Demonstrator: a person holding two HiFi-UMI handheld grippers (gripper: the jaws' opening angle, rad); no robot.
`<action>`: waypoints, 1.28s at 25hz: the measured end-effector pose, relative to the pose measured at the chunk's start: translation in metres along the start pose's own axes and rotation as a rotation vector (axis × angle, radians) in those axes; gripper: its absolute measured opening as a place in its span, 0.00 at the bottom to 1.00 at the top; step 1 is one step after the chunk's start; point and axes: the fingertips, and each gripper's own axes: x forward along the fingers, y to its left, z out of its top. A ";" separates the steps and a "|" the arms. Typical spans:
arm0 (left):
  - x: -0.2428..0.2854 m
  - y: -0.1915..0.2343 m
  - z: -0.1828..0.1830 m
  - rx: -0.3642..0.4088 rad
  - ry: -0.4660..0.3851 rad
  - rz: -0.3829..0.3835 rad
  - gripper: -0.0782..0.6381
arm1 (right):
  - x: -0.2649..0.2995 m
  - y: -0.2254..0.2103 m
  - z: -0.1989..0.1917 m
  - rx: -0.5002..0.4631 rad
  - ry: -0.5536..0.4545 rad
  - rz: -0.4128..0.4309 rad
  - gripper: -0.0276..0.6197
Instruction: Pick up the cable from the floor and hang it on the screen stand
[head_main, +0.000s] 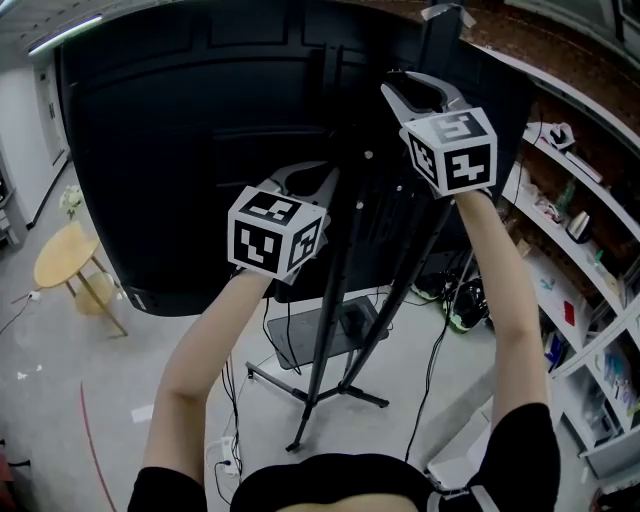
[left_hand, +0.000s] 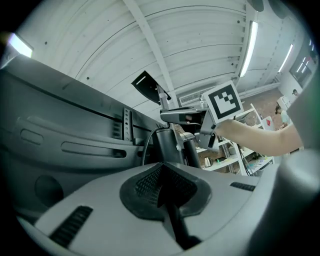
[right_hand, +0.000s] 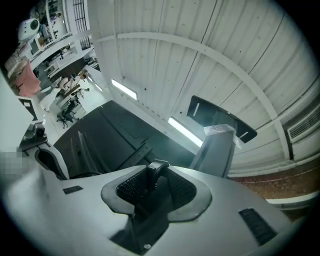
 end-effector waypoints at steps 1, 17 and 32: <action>0.001 0.001 0.002 0.012 0.004 0.004 0.11 | -0.005 -0.003 -0.002 -0.004 -0.010 -0.028 0.27; 0.036 0.022 0.065 0.145 0.028 0.061 0.11 | -0.048 -0.018 -0.029 0.000 -0.126 -0.335 0.26; 0.080 0.016 0.089 0.373 0.178 -0.010 0.11 | -0.049 0.014 -0.089 -0.397 0.033 -0.481 0.25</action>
